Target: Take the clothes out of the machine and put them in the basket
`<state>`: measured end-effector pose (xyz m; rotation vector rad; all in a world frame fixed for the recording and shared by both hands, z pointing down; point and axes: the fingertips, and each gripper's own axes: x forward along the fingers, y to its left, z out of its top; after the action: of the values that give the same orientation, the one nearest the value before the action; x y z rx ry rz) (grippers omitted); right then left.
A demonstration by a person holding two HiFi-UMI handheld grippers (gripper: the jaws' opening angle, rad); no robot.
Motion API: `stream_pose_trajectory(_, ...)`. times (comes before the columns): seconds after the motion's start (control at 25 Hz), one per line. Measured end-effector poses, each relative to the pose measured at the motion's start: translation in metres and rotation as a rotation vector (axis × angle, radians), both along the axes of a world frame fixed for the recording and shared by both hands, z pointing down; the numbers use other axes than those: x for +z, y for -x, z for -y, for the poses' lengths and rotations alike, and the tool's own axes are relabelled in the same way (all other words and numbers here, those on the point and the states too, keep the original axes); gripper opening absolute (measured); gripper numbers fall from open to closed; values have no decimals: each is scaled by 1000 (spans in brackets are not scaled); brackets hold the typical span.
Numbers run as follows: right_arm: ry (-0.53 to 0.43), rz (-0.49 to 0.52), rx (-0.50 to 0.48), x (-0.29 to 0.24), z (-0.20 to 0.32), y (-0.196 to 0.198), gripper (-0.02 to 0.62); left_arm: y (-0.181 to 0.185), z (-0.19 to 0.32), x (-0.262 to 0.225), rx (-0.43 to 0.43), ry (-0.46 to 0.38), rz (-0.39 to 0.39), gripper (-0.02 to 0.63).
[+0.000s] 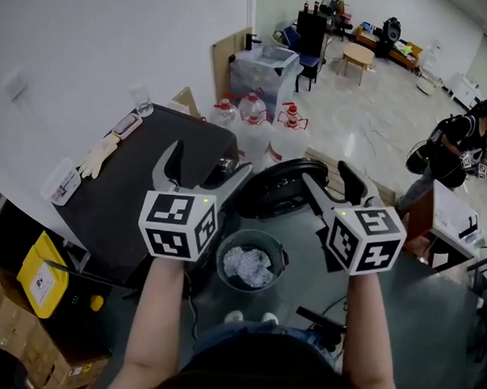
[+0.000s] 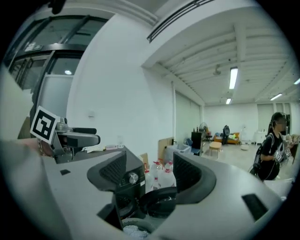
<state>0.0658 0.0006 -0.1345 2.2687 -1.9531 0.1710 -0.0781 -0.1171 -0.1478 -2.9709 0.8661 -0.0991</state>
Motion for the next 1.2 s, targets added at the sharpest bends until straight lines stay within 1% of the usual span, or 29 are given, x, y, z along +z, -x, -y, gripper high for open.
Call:
stream_pose_trajectory(0.08,-57,-48,11,-13,-4,1,308,3,-3,-13,13,-38,-24,572)
stream_pose_trajectory(0.16,-105,-89,39,-22,-8,2,308,7,-5,-19,25,-69,-31,572)
stream_pose_trajectory(0.28,-158,-128,66,-31,-11,9,308,17,-8,-23,25,-149,-7,572)
stream_pose_trajectory(0.32,-169,-133,61,-32,-13,15,305,25,-8,-24,5,-187,-1,548)
stream_pose_trajectory(0.36,-181,-140,52,-32,-15,22,186,35,-6,-25,-26,-223,-2,212)
stream_pose_trajectory(0.4,-196,-150,42,-32,-18,29,3,45,-5,-25,-51,-246,-9,-5)
stream_pose_trajectory(0.44,-208,-166,32,-32,-20,38,2,51,-4,-24,-56,-256,-17,-5)
stream_pose_trajectory(0.52,-223,-209,17,-32,-22,52,2,59,-5,-21,-38,-267,-29,-5)
stream_pose_trajectory(0.6,-238,-242,16,-32,-25,63,2,65,-6,-19,-35,-287,-27,-5)
stream_pose_trajectory(0.68,-256,-259,18,-34,-29,71,2,71,-9,-19,-32,-305,-27,-5)
stream_pose_trajectory(0.76,-279,-272,18,-38,-33,77,1,76,-15,-22,-31,-319,-46,-5)
stream_pose_trajectory(0.88,-309,-289,22,-44,-44,80,2,82,-24,-26,-48,-331,-63,-5)
stream_pose_trajectory(1.0,-319,-289,3,-46,-59,82,2,84,-39,-26,-71,-326,-70,-5)
stream_pose_trajectory(1.2,-325,-274,-31,-48,-85,84,2,88,-63,-22,-122,-316,-25,-5)
